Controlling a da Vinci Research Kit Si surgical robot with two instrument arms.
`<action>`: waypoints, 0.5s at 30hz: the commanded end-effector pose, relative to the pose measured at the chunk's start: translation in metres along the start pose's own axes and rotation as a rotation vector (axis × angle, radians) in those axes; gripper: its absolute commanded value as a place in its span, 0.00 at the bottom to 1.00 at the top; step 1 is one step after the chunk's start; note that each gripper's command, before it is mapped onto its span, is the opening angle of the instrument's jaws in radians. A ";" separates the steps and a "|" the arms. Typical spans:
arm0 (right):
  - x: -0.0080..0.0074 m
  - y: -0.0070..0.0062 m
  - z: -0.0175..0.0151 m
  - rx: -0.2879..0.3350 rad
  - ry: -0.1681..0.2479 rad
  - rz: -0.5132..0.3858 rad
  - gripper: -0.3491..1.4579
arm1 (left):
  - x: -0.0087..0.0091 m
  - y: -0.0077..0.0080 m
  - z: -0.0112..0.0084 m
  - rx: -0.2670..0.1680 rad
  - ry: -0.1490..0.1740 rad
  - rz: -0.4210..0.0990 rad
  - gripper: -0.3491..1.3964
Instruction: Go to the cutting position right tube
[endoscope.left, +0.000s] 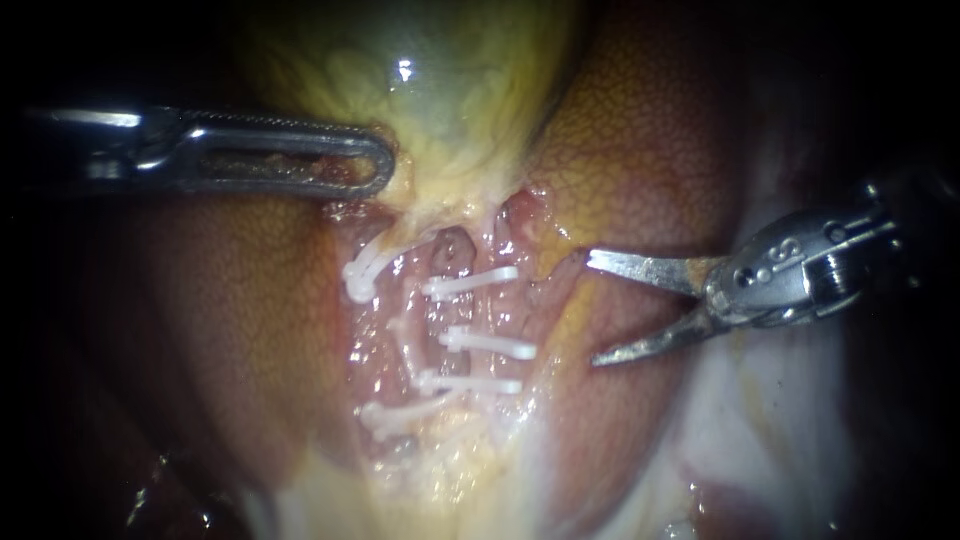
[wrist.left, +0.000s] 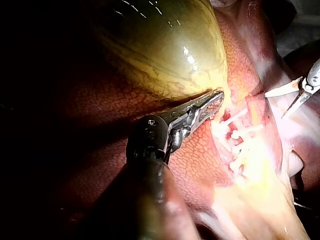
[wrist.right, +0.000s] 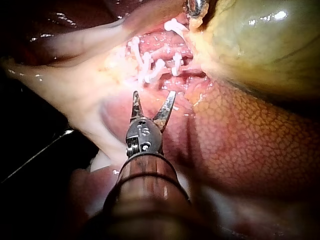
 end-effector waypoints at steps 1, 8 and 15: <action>0.0000 0.0000 0.0000 0.000 0.000 0.000 0.94 | 0.0000 0.0000 -0.0001 0.000 0.000 0.000 0.00; 0.0000 0.0000 0.0000 0.000 0.000 0.000 0.94 | -0.0007 -0.0003 -0.0013 0.007 0.004 -0.003 0.00; 0.0000 0.0000 0.0000 0.000 0.000 0.000 0.95 | -0.0033 -0.0006 -0.0055 -0.011 -0.009 -0.018 0.00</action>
